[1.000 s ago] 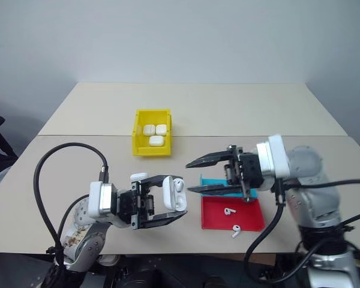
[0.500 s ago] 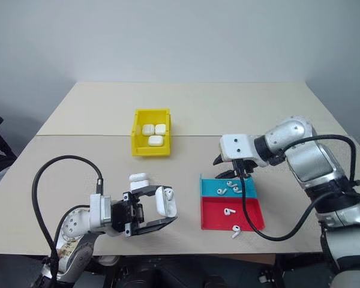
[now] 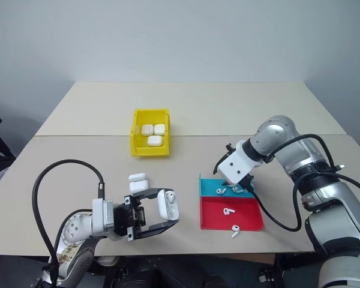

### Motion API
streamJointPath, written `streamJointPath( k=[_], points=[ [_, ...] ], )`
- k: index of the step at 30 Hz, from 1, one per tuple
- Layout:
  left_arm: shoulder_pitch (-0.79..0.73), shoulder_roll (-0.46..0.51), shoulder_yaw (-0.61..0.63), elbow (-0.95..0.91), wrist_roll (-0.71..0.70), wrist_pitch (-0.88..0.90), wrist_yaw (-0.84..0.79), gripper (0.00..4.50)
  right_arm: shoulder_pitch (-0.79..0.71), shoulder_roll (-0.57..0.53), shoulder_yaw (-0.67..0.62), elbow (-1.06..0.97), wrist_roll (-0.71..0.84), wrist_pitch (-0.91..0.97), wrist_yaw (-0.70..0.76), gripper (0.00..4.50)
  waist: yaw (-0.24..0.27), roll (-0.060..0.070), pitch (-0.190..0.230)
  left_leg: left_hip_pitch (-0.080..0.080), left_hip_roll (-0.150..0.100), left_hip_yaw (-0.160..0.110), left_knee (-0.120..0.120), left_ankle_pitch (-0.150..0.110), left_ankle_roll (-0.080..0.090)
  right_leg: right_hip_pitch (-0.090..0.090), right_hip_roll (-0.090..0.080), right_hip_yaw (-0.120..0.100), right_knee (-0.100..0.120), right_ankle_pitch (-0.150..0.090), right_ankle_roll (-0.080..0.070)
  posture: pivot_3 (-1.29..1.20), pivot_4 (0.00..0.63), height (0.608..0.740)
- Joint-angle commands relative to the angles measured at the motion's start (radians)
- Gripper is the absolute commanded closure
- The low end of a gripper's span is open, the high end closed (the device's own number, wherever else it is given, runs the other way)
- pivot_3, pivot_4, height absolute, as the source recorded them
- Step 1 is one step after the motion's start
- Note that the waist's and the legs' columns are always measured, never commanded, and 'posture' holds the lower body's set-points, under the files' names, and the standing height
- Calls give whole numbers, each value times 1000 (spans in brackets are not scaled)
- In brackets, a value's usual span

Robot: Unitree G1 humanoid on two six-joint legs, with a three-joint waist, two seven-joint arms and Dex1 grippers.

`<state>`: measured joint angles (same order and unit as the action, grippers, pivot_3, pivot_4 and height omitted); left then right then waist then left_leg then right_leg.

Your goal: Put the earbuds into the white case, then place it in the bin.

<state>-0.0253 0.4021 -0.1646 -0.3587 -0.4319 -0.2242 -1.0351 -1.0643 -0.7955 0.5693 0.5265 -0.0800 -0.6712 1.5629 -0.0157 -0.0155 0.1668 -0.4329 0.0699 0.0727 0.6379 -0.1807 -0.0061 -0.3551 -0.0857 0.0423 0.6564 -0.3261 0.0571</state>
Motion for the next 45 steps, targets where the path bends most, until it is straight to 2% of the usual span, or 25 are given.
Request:
streamJointPath(
  k=[1,16,25,45],
  points=[
    [8,7,13,-34,-1,-27,12,1593,-46,12,19,50,-33,-82,52,2272,1,0,0,0,0,0,0,0,0,0,0,0,0,0,0,0,150,740],
    [25,32,15,-42,8,-42,20,1593,-72,49,109,145,-88,-164,52,2272,2,0,0,0,0,0,0,0,0,0,0,0,1,0,0,0,150,740],
    [23,32,12,-43,15,-46,28,1593,-61,81,104,165,-124,-112,39,2272,2,0,0,1,0,0,0,0,0,0,0,0,1,0,0,0,150,740],
    [17,32,11,-36,26,-49,32,1593,-56,108,99,189,-196,-124,2,2272,2,0,0,1,0,1,0,0,0,0,0,0,2,0,0,0,150,740]
  ],
)
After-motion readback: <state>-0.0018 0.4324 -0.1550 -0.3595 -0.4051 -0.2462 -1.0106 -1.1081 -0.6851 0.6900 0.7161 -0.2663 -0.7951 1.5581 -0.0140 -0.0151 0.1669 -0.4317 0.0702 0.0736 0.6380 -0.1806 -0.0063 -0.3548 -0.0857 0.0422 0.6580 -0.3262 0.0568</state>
